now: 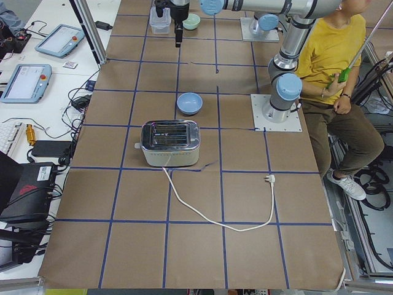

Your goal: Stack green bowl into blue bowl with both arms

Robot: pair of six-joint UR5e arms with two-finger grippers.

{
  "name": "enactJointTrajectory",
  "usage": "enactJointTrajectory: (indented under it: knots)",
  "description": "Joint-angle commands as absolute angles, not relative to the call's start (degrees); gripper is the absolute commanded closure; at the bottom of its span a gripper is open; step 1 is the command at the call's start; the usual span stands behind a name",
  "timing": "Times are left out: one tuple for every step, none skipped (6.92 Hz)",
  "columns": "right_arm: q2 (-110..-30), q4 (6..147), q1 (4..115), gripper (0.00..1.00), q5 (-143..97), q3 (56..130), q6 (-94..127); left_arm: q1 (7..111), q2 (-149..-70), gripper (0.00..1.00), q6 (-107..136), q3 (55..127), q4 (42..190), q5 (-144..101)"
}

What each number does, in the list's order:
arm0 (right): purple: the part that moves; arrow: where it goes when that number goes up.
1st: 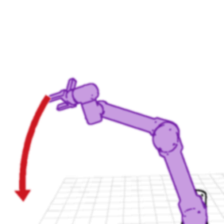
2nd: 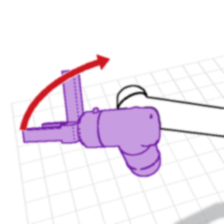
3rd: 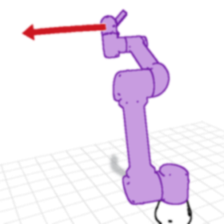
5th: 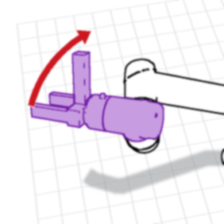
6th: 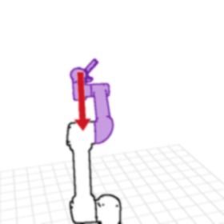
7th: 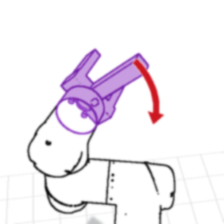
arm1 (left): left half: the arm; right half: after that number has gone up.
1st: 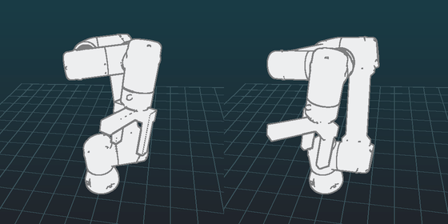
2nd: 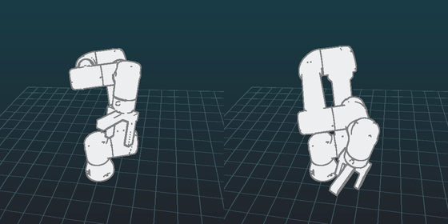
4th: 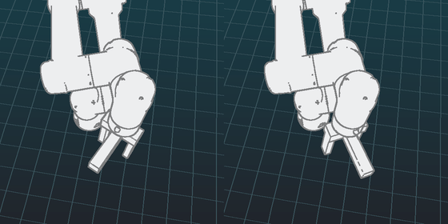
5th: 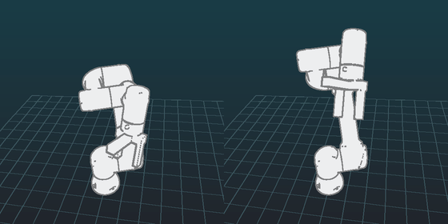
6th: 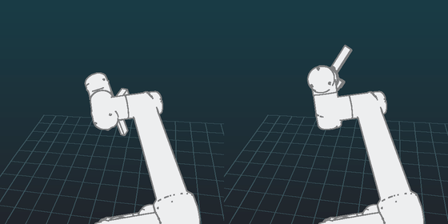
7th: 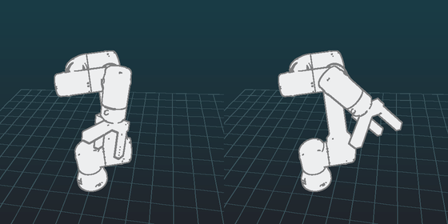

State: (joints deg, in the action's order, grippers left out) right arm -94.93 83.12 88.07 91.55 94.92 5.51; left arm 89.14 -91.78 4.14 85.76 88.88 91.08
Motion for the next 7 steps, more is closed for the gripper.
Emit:
enactJointTrajectory:
  knots:
    - [-94.9, 83.1, 88.1, 0.0, 92.2, 94.9, 5.7, 89.1, -91.7, 0.0, 3.8, 85.8, 88.9, 91.1]
    - [-94.9, 83.1, 88.1, 0.0, 92.2, 94.9, 6.1, 89.1, -91.8, 0.0, 3.8, 85.7, 88.9, 91.1]
    - [-94.9, 83.1, 88.1, 0.0, 92.2, 94.9, 6.0, 89.1, -91.9, 0.0, 3.8, 85.6, 88.9, 91.4]
    - [-94.8, 83.1, 88.1, 0.0, 92.2, 94.9, 6.1, 89.1, -91.9, 0.0, 3.8, 85.5, 88.9, 91.4]
    - [-94.9, 83.1, 88.1, 0.0, 92.1, 95.4, 6.2, 89.1, -92.0, 0.0, 3.8, 85.5, 88.6, 91.4]
    - [-95.0, 83.1, 88.1, 0.0, 92.1, 95.5, 6.2, 89.1, -91.9, 0.0, 3.7, 85.5, 88.6, 91.4]
    - [-95.0, 83.1, 88.1, 0.0, 92.1, 95.5, 6.2, 89.1, -91.9, 0.0, 3.7, 85.8, 88.6, 91.4]
